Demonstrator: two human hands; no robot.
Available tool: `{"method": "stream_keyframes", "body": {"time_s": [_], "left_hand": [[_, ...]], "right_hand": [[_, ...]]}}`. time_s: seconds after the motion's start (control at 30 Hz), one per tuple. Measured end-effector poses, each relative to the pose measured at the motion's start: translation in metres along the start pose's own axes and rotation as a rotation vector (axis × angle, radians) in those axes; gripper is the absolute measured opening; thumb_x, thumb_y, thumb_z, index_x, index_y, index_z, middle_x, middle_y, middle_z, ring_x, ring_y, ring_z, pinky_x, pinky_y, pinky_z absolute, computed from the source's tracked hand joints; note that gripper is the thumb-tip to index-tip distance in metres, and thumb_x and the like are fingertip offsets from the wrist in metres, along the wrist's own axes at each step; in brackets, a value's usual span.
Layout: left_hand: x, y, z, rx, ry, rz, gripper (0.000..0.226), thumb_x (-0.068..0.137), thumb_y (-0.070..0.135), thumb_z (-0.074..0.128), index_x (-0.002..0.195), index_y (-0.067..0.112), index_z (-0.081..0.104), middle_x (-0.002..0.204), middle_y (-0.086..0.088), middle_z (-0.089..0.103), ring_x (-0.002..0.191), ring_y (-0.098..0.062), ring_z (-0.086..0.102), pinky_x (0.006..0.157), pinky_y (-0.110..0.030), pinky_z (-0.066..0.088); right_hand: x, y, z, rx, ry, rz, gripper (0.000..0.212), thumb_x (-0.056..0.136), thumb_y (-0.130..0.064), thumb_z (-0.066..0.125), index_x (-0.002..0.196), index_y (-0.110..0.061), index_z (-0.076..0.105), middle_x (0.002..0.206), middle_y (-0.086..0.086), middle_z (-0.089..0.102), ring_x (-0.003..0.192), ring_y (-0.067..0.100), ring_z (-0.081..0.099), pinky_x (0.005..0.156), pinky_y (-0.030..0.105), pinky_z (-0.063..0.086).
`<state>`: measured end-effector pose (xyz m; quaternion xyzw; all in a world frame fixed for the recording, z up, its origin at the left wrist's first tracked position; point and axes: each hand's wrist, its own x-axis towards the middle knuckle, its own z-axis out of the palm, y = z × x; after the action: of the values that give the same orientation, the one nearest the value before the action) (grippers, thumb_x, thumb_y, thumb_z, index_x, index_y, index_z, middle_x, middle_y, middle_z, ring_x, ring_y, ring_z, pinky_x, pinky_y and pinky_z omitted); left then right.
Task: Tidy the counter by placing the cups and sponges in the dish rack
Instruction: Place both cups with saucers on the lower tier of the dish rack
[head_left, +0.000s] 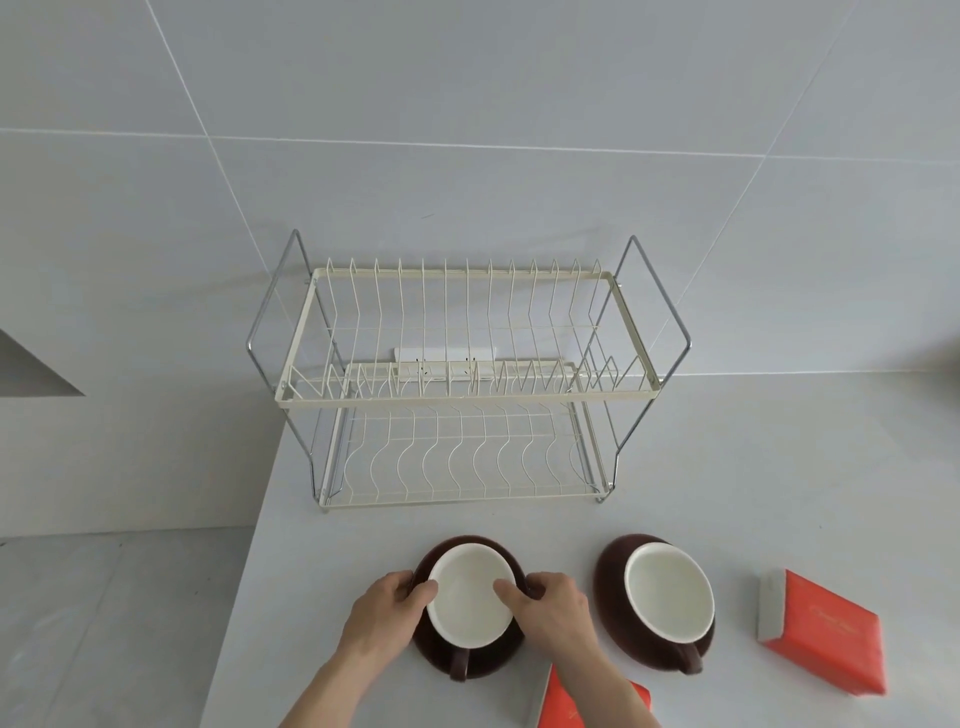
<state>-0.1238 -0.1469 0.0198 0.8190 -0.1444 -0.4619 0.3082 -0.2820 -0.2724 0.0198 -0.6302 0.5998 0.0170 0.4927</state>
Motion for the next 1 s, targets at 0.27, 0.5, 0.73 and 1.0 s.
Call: {"method": "stream_keyframes", "body": {"time_s": [0.27, 0.5, 0.73, 1.0], "left_hand": [[-0.006, 0.011, -0.009, -0.064, 0.041, 0.027, 0.033, 0.064, 0.057, 0.06, 0.084, 0.034, 0.073, 0.09, 0.012, 0.076, 0.094, -0.013, 0.069, 0.092, -0.043, 0.057], [0.003, 0.03, -0.033, -0.128, 0.086, 0.088, 0.04, 0.061, 0.058, 0.065, 0.09, 0.032, 0.076, 0.087, 0.011, 0.079, 0.081, -0.011, 0.075, 0.083, -0.039, 0.062], [0.016, 0.058, -0.058, -0.131, 0.162, 0.134, 0.023, 0.08, 0.044, 0.066, 0.088, 0.026, 0.078, 0.085, 0.006, 0.078, 0.082, -0.015, 0.075, 0.078, -0.034, 0.063], [0.039, 0.087, -0.084, -0.134, 0.224, 0.133, 0.032, 0.071, 0.053, 0.06, 0.082, 0.028, 0.077, 0.085, 0.005, 0.078, 0.076, -0.018, 0.076, 0.087, -0.042, 0.06]], "right_hand": [[0.006, -0.012, -0.005, -0.025, 0.048, -0.07, 0.041, 0.079, -0.047, 0.071, 0.057, -0.017, 0.053, 0.055, -0.006, 0.048, 0.055, 0.012, 0.048, 0.051, 0.024, 0.038], [0.019, -0.044, -0.011, 0.045, 0.039, -0.119, 0.049, 0.071, -0.053, 0.07, 0.069, -0.004, 0.065, 0.056, -0.002, 0.051, 0.055, 0.014, 0.05, 0.054, 0.027, 0.041], [0.035, -0.09, -0.014, 0.053, 0.044, -0.176, 0.049, 0.059, -0.06, 0.067, 0.055, -0.013, 0.056, 0.055, -0.002, 0.05, 0.054, 0.017, 0.052, 0.055, 0.029, 0.046], [0.06, -0.134, -0.012, 0.099, 0.056, -0.237, 0.042, 0.072, -0.049, 0.07, 0.058, -0.016, 0.049, 0.06, 0.0, 0.046, 0.057, 0.019, 0.046, 0.055, 0.028, 0.038]]}}
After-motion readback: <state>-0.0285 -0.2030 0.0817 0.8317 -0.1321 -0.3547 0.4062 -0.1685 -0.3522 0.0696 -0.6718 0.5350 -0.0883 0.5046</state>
